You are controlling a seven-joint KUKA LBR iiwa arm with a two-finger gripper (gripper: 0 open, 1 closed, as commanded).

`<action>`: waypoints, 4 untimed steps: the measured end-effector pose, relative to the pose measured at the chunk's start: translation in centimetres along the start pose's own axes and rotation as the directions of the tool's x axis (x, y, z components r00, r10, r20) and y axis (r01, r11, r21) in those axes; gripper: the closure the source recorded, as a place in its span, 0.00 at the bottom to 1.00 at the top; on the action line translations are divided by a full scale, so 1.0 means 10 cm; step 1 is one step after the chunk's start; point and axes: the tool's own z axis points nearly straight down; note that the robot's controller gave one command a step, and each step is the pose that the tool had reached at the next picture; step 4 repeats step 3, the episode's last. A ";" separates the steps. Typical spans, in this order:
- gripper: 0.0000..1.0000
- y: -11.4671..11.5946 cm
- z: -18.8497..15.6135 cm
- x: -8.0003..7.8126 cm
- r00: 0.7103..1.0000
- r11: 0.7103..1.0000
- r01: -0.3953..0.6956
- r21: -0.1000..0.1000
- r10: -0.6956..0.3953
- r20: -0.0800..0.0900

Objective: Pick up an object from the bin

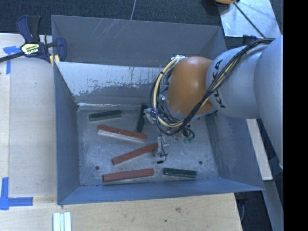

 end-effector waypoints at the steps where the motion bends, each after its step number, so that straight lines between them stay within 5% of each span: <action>1: 1.00 0.31 0.02 -0.12 0.916 0.916 0.402 0.002 -0.402 0.009; 2: 1.00 0.31 0.02 -0.12 0.916 0.916 0.401 0.002 -0.401 0.009; 3: 1.00 0.46 -1.63 -0.06 0.929 0.929 0.369 -0.001 -0.369 0.004; 4: 1.00 0.46 -1.63 -0.06 0.929 0.929 0.369 -0.001 -0.369 0.004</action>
Offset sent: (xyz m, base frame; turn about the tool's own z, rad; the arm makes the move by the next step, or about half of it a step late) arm 0.0000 0.0000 0.0000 0.0000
